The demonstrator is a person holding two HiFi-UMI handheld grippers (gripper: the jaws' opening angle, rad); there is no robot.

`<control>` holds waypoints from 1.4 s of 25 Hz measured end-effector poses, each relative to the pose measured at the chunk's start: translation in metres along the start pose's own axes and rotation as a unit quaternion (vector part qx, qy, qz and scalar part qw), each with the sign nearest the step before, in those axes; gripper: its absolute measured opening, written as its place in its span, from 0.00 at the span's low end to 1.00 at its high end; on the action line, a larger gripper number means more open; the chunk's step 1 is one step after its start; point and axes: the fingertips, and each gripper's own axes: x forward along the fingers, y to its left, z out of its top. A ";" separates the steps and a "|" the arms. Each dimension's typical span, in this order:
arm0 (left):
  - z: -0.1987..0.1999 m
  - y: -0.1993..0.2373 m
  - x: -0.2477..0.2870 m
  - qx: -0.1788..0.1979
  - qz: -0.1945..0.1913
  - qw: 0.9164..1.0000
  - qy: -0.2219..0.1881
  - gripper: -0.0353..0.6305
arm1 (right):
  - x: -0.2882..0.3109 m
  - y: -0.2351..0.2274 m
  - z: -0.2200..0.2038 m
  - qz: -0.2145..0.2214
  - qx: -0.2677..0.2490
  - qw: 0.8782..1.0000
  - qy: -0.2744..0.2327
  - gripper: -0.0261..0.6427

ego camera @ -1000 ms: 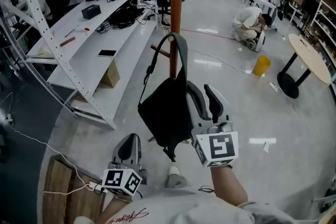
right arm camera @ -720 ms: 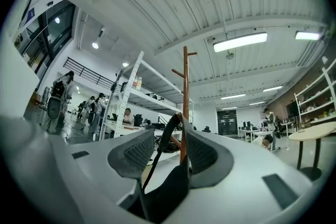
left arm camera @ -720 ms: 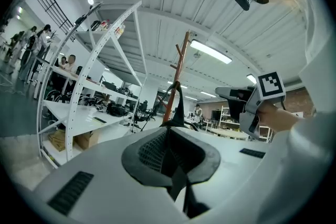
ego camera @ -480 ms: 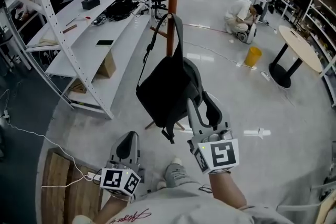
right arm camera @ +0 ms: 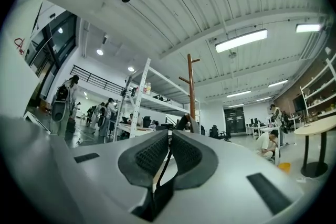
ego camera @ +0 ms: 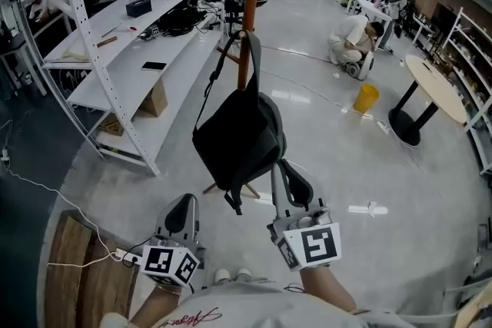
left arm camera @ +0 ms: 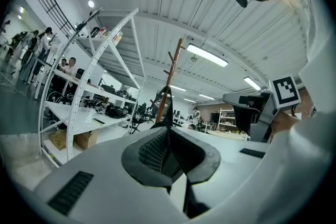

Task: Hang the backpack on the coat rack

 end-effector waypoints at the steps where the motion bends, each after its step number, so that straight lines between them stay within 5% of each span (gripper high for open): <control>1: 0.001 -0.003 0.001 0.001 0.000 1.000 -0.002 0.09 | -0.003 -0.001 0.000 0.001 0.002 1.000 0.000 0.09; 35: -0.006 -0.013 -0.020 -0.006 0.004 1.000 0.008 0.09 | -0.022 0.009 -0.020 0.007 0.014 0.999 0.030 0.07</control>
